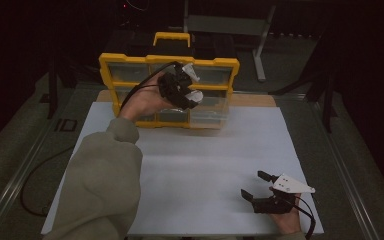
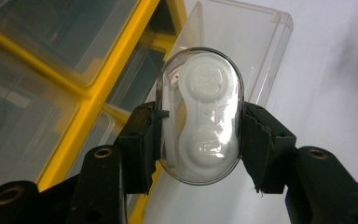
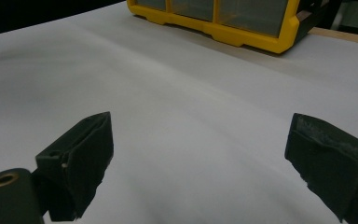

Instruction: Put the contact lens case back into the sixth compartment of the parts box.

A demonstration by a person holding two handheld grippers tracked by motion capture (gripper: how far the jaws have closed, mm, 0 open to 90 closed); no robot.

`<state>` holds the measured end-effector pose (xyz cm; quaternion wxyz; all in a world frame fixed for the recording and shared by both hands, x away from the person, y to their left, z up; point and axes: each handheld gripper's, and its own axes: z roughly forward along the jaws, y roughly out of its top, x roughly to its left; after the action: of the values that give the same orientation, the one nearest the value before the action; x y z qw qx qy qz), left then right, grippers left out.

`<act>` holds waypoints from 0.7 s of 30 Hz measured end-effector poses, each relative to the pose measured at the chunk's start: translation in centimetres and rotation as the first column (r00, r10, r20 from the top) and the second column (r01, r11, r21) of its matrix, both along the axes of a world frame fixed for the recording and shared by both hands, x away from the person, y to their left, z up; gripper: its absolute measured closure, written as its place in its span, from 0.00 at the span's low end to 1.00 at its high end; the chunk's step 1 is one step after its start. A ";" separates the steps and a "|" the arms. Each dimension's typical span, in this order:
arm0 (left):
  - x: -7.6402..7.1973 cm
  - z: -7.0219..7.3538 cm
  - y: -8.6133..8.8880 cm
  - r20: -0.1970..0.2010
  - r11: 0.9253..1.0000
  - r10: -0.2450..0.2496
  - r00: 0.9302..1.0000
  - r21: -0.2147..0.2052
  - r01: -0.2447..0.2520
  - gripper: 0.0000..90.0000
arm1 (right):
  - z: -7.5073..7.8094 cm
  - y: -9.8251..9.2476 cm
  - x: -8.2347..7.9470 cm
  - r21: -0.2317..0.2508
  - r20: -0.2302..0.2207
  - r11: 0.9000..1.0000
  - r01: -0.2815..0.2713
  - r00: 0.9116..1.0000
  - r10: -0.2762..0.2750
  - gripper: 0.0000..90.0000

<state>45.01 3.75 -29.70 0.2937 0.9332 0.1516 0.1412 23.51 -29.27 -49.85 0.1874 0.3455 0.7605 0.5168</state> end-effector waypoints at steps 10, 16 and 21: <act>0.4 -0.8 -1.7 -0.013 1.000 0.001 1.000 -0.005 -0.001 0.55 | 0.0 0.0 0.0 0.001 -0.003 1.000 -0.003 1.000 0.003 0.09; 0.7 -1.4 -2.4 -0.030 1.000 0.005 1.000 0.006 -0.005 0.55 | 0.0 0.0 0.0 0.001 -0.001 1.000 -0.004 1.000 0.004 0.09; 0.8 -1.8 -2.8 -0.034 1.000 0.016 0.999 0.009 -0.016 0.55 | 0.0 0.0 0.0 0.000 0.000 1.000 -0.004 1.000 0.004 0.09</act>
<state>45.82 0.91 -31.47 0.2858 0.9355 0.1634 0.1280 23.53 -29.27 -49.81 0.1863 0.3441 0.7612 0.5171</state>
